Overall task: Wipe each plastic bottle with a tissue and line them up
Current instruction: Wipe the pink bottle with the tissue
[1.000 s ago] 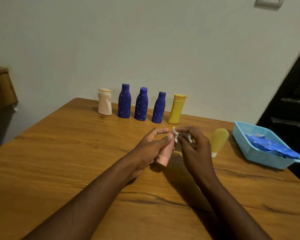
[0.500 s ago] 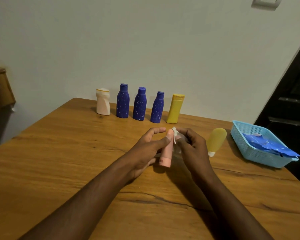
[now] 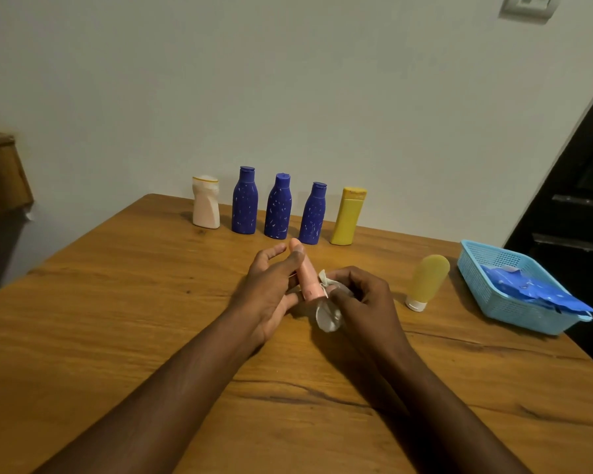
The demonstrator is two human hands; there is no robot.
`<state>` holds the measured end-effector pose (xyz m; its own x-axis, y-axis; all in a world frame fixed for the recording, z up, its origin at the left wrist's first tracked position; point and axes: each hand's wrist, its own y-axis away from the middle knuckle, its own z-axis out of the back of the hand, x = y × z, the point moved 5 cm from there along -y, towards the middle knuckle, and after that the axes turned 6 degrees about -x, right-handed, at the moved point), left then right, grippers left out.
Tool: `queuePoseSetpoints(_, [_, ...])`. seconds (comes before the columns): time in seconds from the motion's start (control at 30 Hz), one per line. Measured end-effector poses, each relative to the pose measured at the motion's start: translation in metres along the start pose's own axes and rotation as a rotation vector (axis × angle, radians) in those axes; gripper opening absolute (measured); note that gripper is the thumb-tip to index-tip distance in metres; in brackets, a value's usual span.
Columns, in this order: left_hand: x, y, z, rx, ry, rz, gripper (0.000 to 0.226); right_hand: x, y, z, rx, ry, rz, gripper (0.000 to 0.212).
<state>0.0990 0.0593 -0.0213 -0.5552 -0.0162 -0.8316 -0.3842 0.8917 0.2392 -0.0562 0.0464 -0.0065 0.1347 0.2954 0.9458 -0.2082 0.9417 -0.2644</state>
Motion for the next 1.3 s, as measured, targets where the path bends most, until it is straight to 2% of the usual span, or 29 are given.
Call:
queuePoseSetpoints(0.1, [-0.001, -0.001, 0.002, -0.023, 0.030, 0.007, 0.057, 0.005, 0.002, -0.002, 0.022, -0.008, 0.031, 0.021])
queuePoseSetpoints(0.3, [0.005, -0.002, 0.003, -0.022, 0.015, 0.070, 0.069, 0.009, -0.003, -0.002, 0.030, 0.130, 0.184, 0.027])
queuePoseSetpoints(0.47, [0.011, -0.002, 0.001, -0.018, -0.003, 0.086, 0.070, 0.002, -0.007, 0.001, 0.017, 0.109, 0.144, 0.037])
queuePoseSetpoints(0.7, [0.003, -0.008, 0.011, -0.113, 0.074, 0.061, 0.068, -0.008, -0.011, 0.000, 0.008, 0.220, 0.091, 0.024])
queuePoseSetpoints(0.87, [0.003, -0.009, 0.014, -0.151, 0.086, 0.056, 0.065, 0.002, -0.005, -0.003, -0.014, 0.200, 0.196, 0.018])
queuePoseSetpoints(1.13, [0.006, -0.006, 0.006, -0.095, 0.092, 0.086, 0.056, 0.010, -0.004, 0.005, -0.135, 0.303, 0.358, 0.019])
queuePoseSetpoints(1.3, [0.004, -0.007, 0.009, -0.126, 0.107, 0.052, 0.060, 0.002, -0.005, -0.001, -0.044, 0.350, 0.291, 0.017])
